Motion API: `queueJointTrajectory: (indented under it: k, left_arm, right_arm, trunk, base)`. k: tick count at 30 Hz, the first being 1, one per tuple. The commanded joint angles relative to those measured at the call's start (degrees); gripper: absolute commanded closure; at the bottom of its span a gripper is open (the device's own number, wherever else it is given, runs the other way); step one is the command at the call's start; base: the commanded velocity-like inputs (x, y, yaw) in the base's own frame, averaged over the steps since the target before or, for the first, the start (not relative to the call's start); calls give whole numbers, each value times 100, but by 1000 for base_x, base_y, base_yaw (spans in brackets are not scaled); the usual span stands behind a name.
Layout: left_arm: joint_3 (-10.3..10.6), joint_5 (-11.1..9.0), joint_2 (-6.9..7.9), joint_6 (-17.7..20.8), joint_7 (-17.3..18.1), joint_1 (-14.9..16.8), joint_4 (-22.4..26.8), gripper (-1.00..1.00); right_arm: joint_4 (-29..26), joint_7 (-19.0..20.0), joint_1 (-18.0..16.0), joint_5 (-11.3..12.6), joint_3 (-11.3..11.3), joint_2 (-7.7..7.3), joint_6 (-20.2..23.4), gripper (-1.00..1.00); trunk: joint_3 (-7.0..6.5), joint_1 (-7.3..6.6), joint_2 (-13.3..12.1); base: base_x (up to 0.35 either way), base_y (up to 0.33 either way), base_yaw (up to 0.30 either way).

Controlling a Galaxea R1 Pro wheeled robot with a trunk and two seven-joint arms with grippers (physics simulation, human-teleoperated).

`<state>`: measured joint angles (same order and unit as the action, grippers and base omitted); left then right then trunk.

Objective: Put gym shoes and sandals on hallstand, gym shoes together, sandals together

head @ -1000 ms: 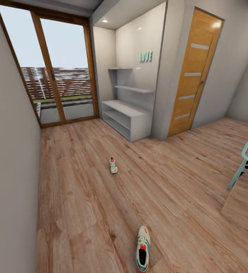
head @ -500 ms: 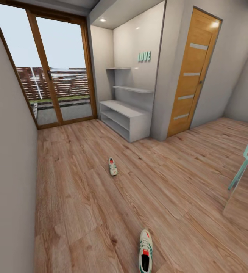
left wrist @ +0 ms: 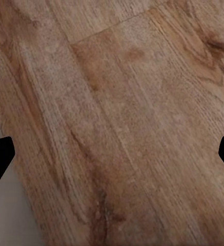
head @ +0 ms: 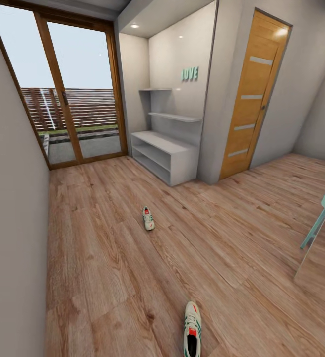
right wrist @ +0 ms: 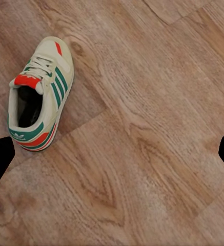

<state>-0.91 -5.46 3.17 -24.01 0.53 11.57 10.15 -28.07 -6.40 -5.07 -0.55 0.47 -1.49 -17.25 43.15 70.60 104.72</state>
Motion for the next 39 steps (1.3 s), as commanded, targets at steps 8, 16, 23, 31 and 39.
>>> queueJointTrajectory:
  k: [8, 16, 23, 31, 39]
  left_arm:
    - [3, -43, -1, -16, 8, 3, -4, -100]
    - [3, -43, 0, -16, 8, 3, -4, -100]
    - [10, -35, -1, -13, -2, 32, 69, -100]
    - [16, -38, 15, 81, -8, 353, 163, -100]
    - [28, -15, 61, 613, 14, 1437, 259, -100]
  right_arm:
    - [4, -19, -3, -6, 6, -1, -15, -100]
    - [4, -19, -3, -6, 6, -1, -15, -100]
    - [-6, -23, -3, -4, -13, -1, -10, -100]
    - [-288, -27, -36, 2, -19, -2, 2, -100]
    - [-1081, -18, -449, -4, -21, -16, 64, -100]
  trunk:
    - [5, -1, 2]
    - [5, -1, 2]
    - [5, -1, 2]
    - [5, -1, 2]
    - [5, -1, 2]
  base:
    - [1, 1, 0]
    - [51, 0, 0]
    - [24, 0, 0]
    - [2, 0, 0]
    - [0, 0, 0]
